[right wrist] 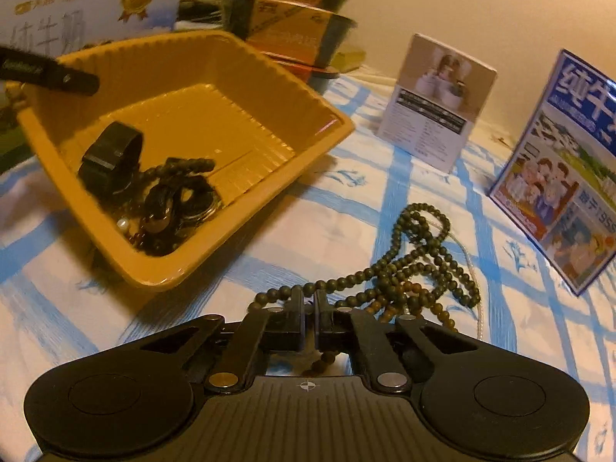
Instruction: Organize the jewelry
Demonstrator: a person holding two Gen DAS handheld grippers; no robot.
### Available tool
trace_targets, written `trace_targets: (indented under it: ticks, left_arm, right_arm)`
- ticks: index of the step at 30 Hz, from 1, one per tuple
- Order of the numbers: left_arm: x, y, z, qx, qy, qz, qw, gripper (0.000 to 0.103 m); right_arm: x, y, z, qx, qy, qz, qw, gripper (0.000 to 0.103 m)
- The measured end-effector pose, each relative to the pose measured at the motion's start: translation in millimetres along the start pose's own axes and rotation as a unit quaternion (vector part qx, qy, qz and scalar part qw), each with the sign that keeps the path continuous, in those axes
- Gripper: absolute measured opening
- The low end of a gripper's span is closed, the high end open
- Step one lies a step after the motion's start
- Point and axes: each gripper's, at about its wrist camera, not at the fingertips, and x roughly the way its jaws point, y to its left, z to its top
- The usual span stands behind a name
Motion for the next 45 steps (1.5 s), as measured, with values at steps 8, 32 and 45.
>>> trace_targets:
  ticks: [8, 32, 45]
  left_arm:
    - [-0.2, -1.6, 0.2, 0.000, 0.000, -0.001, 1.0000, 0.005]
    - [0.2, -1.2, 1.4, -0.002, 0.000, -0.003, 1.0000, 0.005]
    - [-0.8, 0.8, 1.2, -0.005, 0.001, -0.003, 1.0000, 0.005]
  right_arm:
    - [-3.8, -7.8, 2.6, 0.038, -0.007, 0.006, 0.999, 0.003]
    - [-19.4, -7.2, 70.1, 0.233, -0.095, 0.163, 0.954, 0.003]
    - [-10.6, 8.8, 74.3, 0.272, -0.107, 0.194, 0.936, 0.043]
